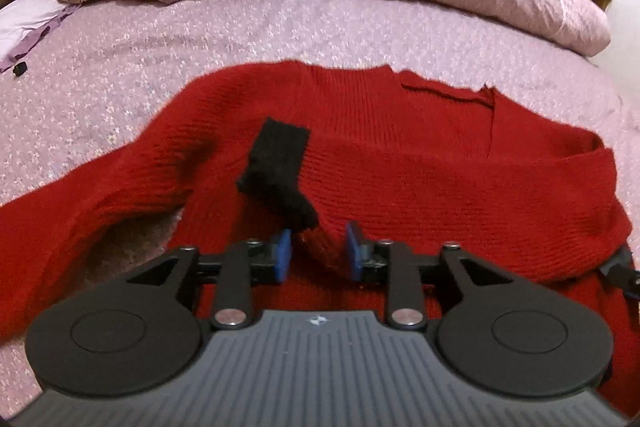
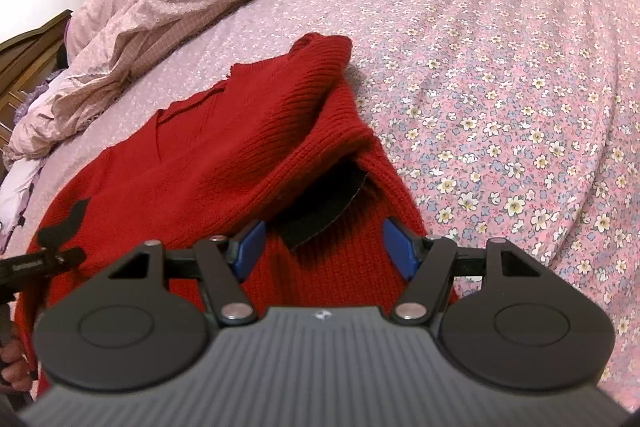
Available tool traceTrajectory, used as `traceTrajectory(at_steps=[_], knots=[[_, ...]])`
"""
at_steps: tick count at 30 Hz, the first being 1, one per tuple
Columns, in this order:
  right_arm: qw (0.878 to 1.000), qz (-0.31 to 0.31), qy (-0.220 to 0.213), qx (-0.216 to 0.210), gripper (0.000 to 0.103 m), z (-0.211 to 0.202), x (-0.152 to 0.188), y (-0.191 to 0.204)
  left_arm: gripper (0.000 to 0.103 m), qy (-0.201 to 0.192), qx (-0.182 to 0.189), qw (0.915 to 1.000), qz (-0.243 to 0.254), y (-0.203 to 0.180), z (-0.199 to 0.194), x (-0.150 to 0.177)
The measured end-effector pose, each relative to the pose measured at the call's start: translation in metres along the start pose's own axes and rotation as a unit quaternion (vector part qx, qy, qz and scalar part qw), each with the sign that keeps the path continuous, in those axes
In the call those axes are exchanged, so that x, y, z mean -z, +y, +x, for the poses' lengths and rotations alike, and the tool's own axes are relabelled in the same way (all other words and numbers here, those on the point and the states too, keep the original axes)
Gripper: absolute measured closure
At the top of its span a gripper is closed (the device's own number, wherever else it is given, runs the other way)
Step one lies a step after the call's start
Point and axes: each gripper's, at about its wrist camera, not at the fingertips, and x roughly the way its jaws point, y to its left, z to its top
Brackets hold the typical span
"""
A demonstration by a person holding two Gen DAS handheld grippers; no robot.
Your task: Fold small clothes
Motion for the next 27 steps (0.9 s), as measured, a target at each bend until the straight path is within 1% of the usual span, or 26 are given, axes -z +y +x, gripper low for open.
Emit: traceTrajectory(at_steps=[1,4,7,14,18,24,27], knots=[[1.0,-0.001,0.0,0.001,0.036,0.0,0.0,0.001,0.051,-0.006,0.001,1.0,0.0,0.002,-0.002,-0.002],[1.0,-0.006,0.0,0.004,0.036,0.0,0.0,0.002,0.04,-0.031,0.002,0.9995,0.011,0.006,-0.013,-0.006],[1.0,-0.008,-0.001,0.004,0.036,0.001,0.0,0.001,0.037,-0.045,0.002,0.9988,0.019,0.007,-0.021,-0.011],[1.0,-0.013,0.0,0.005,0.036,0.001,-0.001,0.001,0.035,-0.073,0.006,0.9971,0.018,0.009,-0.027,-0.029],[1.0,-0.017,-0.001,0.007,0.036,0.002,0.0,0.002,0.035,-0.042,-0.006,0.9985,0.035,0.007,-0.006,-0.04],[1.0,-0.022,-0.002,0.01,0.036,0.002,0.0,0.003,0.042,-0.01,0.005,0.998,0.063,0.006,0.035,-0.048],[1.0,-0.024,-0.003,0.01,0.036,0.002,-0.001,0.004,0.042,0.007,0.003,0.9975,0.07,0.006,0.051,-0.047]])
